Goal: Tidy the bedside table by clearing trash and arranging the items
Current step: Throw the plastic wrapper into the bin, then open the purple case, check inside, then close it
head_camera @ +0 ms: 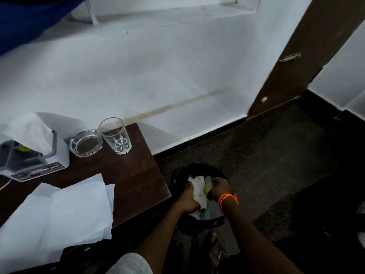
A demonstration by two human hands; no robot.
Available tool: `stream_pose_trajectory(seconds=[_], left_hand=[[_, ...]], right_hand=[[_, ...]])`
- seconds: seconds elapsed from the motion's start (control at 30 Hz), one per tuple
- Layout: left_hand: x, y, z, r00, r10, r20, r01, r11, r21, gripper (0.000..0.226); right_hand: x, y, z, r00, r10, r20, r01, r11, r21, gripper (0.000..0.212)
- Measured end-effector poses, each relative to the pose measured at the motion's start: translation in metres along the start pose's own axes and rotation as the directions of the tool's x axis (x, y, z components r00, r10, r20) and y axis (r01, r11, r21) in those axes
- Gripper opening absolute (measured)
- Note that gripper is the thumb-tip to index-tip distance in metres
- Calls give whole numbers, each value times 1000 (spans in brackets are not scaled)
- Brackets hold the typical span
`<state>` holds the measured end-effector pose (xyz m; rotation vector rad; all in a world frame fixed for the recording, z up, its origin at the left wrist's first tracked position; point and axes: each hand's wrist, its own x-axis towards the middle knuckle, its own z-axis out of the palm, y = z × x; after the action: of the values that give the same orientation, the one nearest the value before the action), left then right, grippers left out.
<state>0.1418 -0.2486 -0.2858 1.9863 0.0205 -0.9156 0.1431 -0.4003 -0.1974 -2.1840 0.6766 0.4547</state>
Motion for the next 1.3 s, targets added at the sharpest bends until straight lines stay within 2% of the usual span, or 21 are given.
stream_pose_trajectory(seconds=[0.07,0.13,0.3,0.4,0.47,0.57,0.6,0.73,0.9,1.07,1.2,1.3], left_hand=[[20,-20,3,997,44,-67,-44,999,4,97],[13,-18,-1,995,51,-90,-48,998,27,96],[-82,69,-36,990,61,-124,-61,998,-1,97],[-110,97,-49,969,71,-235,-73,997,0,80],[-132,114,-59,946,69,-318,-80,996,-24,66],[-170,135,-78,903,98,-418,-124,992,-36,36],[-182,141,-85,884,114,-454,-146,989,-36,32],[-229,151,-109,836,149,-529,-163,986,21,56],[-279,142,-137,784,153,-602,-166,985,34,61],[-328,117,-156,692,136,-709,-151,988,41,50],[-376,91,-173,634,124,-763,-178,984,12,31],[-401,63,-188,582,88,-808,-151,989,-1,30]], right_hand=[[0,-3,0,1000,11,3,-11,1000,2,51],[-5,-9,-1,1000,-22,-17,22,1000,4,48],[-36,-39,-14,978,-170,-121,169,985,-18,43],[-57,-62,-26,952,-271,-141,271,962,-22,42],[-74,-78,-34,917,-371,-148,368,929,-50,41],[-101,-104,-44,829,-540,-146,529,841,-109,37],[-111,-112,-46,797,-588,-138,573,809,-134,36],[-142,-137,-48,727,-680,-96,661,730,-171,44],[-183,-163,-34,657,-751,-66,737,658,-154,41],[-220,-189,-2,599,-801,10,791,590,-163,37],[-261,-215,31,508,-856,90,855,489,-172,36],[-284,-230,57,436,-890,133,897,419,-141,36]])
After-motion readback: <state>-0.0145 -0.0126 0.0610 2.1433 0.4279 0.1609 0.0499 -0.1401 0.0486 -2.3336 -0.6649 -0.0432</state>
